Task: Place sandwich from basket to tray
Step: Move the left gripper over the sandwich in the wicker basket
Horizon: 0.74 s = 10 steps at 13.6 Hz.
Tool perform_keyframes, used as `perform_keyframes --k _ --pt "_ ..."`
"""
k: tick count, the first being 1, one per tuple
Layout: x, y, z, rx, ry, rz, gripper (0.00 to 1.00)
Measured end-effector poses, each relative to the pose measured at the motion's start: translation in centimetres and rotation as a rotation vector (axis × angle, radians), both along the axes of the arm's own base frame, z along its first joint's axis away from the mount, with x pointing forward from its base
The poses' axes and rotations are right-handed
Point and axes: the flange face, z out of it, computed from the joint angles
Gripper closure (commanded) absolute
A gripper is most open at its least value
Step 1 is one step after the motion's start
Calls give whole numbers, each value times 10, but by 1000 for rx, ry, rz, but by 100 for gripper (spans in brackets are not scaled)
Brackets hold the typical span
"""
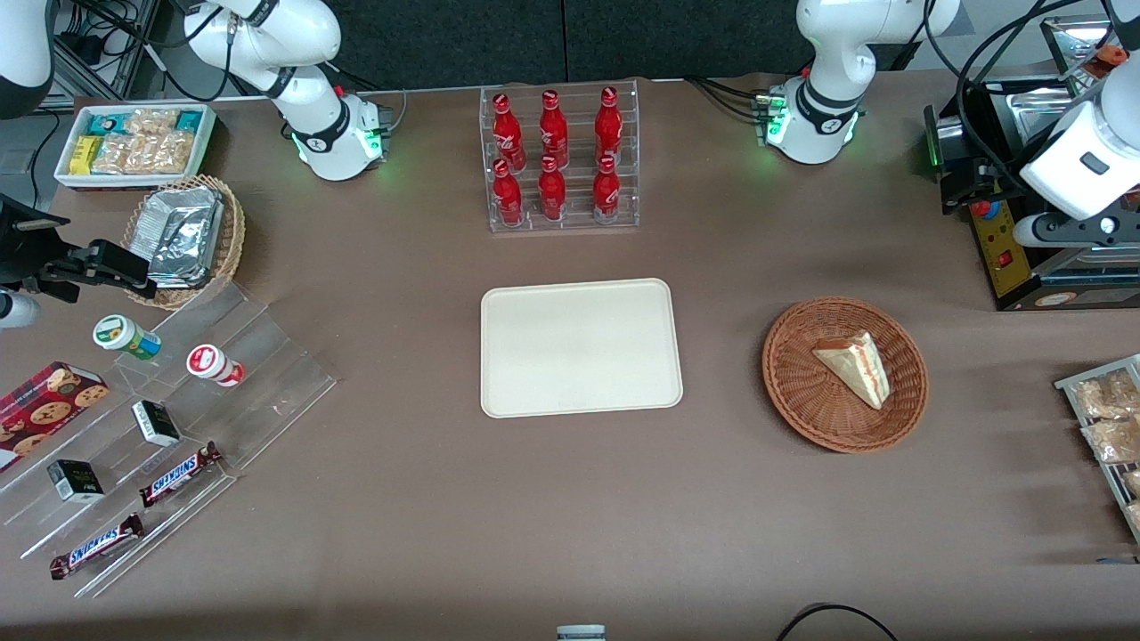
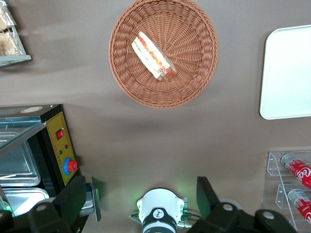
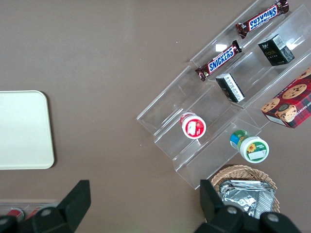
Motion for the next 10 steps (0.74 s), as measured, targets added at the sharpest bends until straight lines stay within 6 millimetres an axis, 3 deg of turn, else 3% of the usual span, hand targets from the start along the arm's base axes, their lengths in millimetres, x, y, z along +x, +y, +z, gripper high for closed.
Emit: perform_keyframes --k 7,10 --pt "7 -4 -11 -13 16 -6 0" --pt "17 -4 -33 -15 6 -6 0"
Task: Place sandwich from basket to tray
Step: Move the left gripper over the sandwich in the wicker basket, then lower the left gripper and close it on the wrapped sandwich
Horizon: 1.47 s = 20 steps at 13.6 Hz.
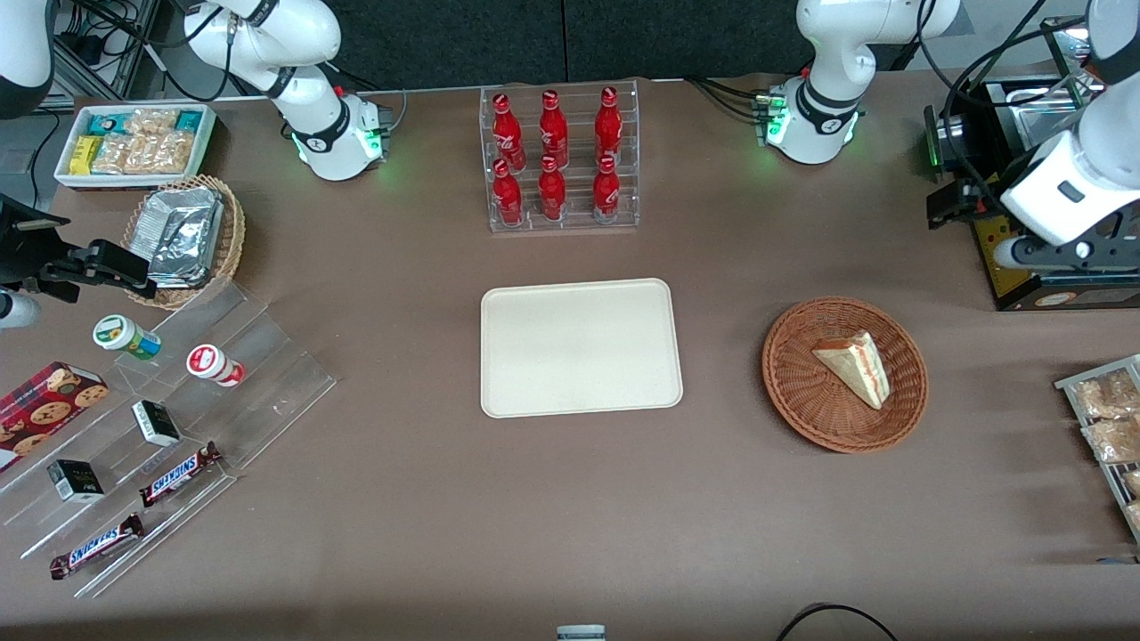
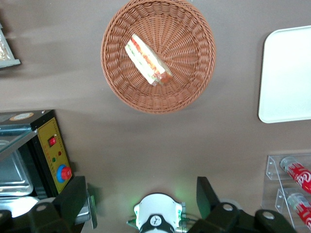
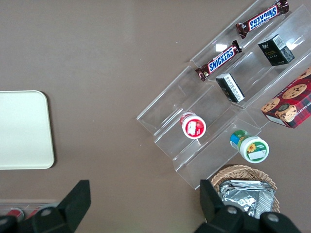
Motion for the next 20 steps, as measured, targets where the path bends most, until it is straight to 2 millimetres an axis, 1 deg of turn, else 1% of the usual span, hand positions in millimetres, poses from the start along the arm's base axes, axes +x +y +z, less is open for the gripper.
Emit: perform_keyframes --k 2,5,8,11,15,17,20 --pt "8 6 -30 5 -11 37 0" --pt "17 13 -94 22 -57 151 0" --pt "16 12 -151 39 -101 286 0" --pt "11 12 -197 51 -151 437 0" --pt "5 11 -243 45 -202 531 0" --pt "7 11 -256 46 -204 555 0" --pt "11 11 -267 42 -219 579 0"
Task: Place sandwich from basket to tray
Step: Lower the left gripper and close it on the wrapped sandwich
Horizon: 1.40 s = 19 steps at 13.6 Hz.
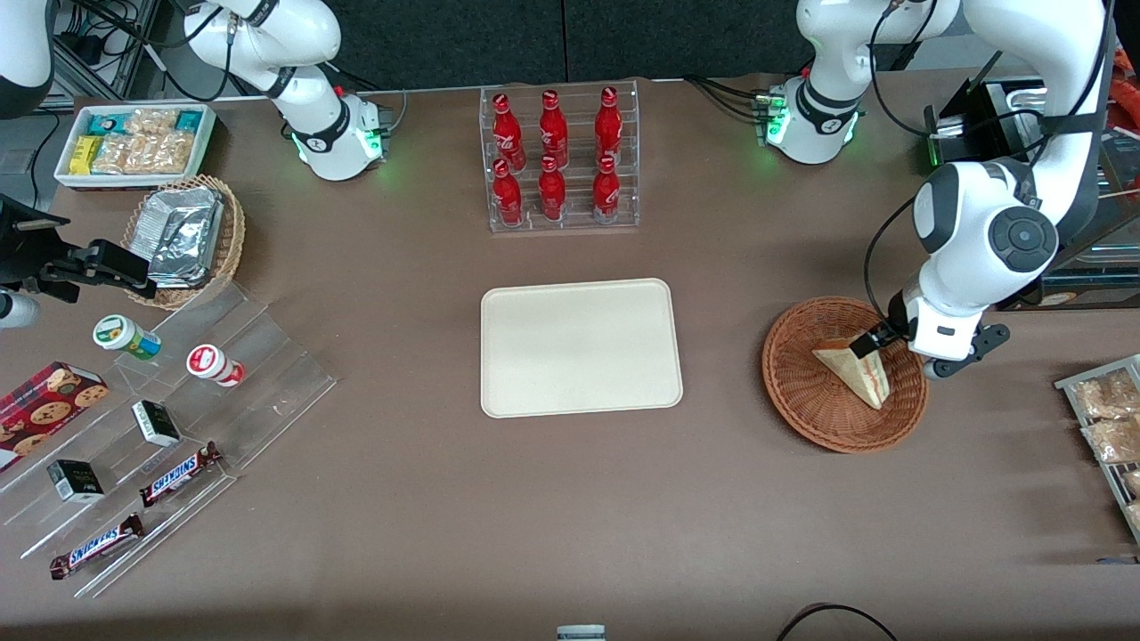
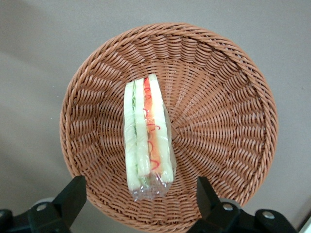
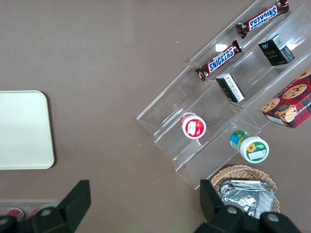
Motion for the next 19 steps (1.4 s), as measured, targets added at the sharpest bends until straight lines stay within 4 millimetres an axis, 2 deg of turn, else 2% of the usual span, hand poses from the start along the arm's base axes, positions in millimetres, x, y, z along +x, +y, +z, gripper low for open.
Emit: perform_keyframes --k 12,13,14,15,18,19 --pt "7 -7 -42 -5 -10 25 0" --pt "6 -7 -46 -5 -4 27 3" --pt "6 -7 -50 -5 1 30 13" --pt "5 -7 -53 -4 6 33 30" --pt "3 -7 -57 -3 14 49 99" --pt "3 -6 -58 -3 16 52 100"
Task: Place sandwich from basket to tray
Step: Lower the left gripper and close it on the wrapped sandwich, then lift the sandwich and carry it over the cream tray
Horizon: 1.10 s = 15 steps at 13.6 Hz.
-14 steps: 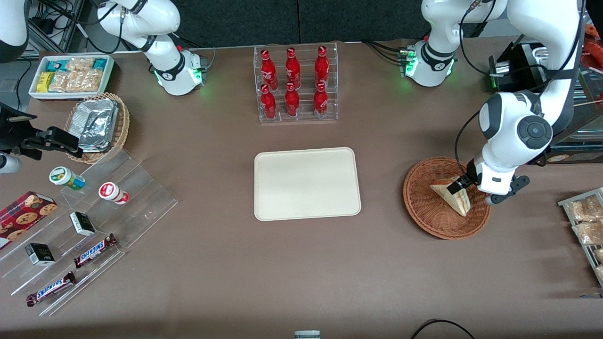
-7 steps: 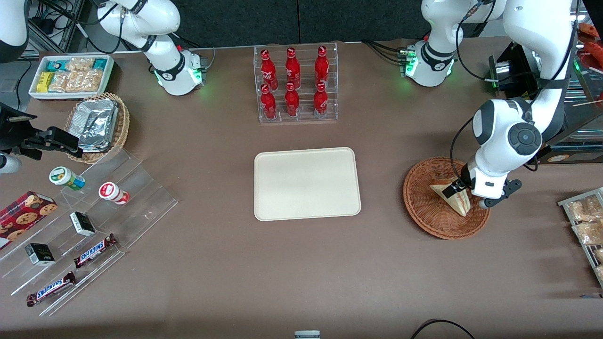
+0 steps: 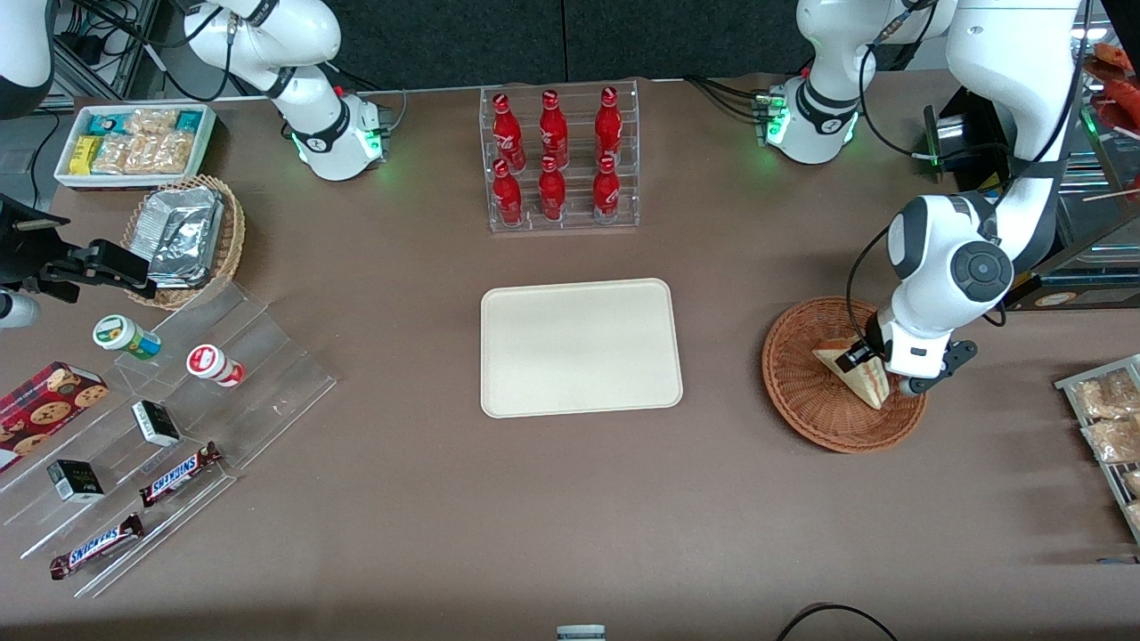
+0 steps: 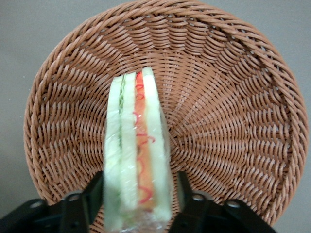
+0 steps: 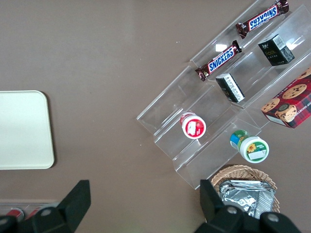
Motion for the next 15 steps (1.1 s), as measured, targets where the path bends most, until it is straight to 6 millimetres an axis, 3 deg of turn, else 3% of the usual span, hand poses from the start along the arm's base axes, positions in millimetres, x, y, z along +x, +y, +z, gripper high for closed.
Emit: perform_keyframes --k 7,9,12,15 --pt "0 0 0 1 3 2 100" --pt "0 1 8 22 31 -17 100" --pt "10 -1 53 58 84 -35 100" --pt "10 -30 94 65 97 -82 100"
